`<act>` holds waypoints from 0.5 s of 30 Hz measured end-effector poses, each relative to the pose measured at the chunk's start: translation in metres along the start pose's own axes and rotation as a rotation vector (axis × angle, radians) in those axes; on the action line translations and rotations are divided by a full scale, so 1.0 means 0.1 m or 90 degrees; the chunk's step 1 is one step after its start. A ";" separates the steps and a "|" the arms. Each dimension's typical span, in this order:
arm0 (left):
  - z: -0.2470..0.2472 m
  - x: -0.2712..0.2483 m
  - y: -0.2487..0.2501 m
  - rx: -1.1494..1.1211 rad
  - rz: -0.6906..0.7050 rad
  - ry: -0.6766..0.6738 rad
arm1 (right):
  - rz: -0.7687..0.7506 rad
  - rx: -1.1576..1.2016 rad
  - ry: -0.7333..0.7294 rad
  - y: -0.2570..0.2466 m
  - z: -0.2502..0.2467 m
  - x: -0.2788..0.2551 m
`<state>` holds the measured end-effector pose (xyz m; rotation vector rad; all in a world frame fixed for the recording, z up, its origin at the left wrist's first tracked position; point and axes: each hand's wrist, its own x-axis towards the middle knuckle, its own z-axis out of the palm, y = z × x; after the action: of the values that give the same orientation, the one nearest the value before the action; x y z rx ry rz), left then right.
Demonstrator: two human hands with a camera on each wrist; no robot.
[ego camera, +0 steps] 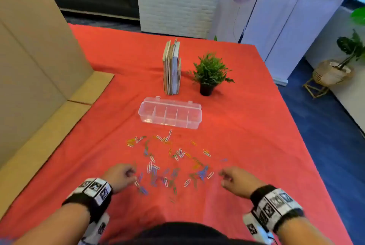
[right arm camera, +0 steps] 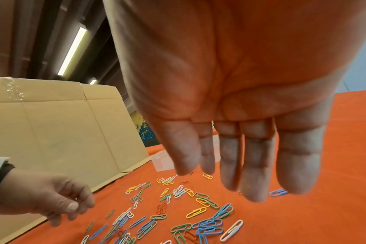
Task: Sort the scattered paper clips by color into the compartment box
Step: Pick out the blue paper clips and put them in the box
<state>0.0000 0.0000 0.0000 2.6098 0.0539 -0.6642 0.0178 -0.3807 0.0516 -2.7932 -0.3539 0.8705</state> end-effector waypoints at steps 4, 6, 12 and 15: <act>0.07 0.24 0.09 0.002 -0.052 0.049 | 0.019 0.034 0.028 -0.07 -0.02 0.39; 0.20 0.27 0.13 0.023 -0.081 0.046 | 0.041 0.039 0.023 -0.10 0.09 0.56; 0.43 0.35 0.15 0.005 -0.136 0.075 | 0.113 0.020 0.061 -0.15 0.34 0.88; 0.47 0.39 0.17 -0.011 -0.122 0.092 | 0.050 0.023 0.060 -0.21 0.47 0.97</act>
<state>0.0159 -0.0380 -0.0475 2.6537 0.3556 -0.5345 0.0650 -0.3278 -0.0326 -2.8194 -0.2126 0.7512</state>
